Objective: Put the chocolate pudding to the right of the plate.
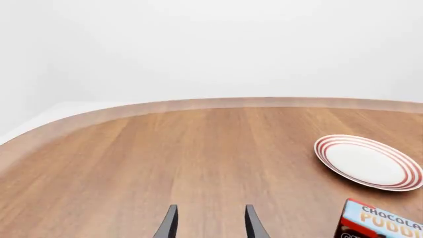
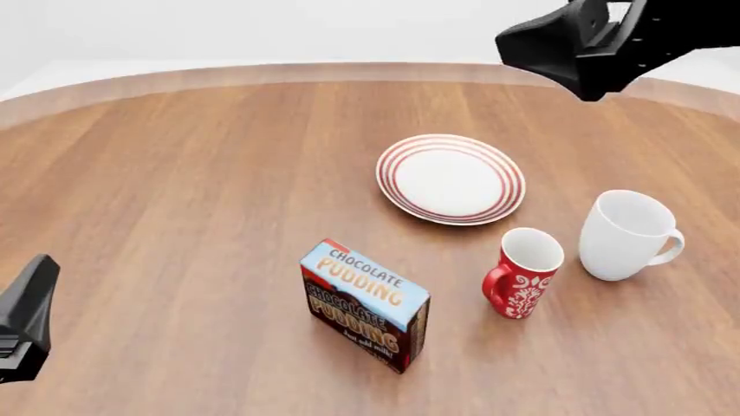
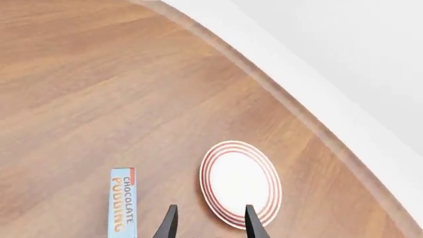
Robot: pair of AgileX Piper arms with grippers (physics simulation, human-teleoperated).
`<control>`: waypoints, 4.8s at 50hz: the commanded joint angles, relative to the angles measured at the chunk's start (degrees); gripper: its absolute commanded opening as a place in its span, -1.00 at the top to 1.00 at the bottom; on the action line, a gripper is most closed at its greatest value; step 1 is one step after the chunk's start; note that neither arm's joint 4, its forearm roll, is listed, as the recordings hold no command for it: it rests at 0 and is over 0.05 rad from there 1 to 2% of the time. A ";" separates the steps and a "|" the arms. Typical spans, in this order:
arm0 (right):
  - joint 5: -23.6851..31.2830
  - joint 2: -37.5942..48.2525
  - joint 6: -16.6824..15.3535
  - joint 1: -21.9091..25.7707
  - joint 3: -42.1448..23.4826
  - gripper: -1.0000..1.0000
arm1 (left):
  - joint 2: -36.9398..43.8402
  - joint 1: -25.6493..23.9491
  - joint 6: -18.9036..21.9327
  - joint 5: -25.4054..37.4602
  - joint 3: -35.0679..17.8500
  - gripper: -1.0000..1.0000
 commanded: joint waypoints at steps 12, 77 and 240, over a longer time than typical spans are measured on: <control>-2.37 6.05 1.86 5.98 1.40 -1.00 | -0.02 -0.01 0.01 0.03 0.00 -1.00; -18.98 13.14 13.72 15.16 18.21 -1.00 | -0.01 -0.04 0.05 0.03 0.00 -1.00; -20.31 16.47 7.32 4.79 4.50 1.00 | 0.07 -0.03 -0.01 0.06 -0.04 -1.00</control>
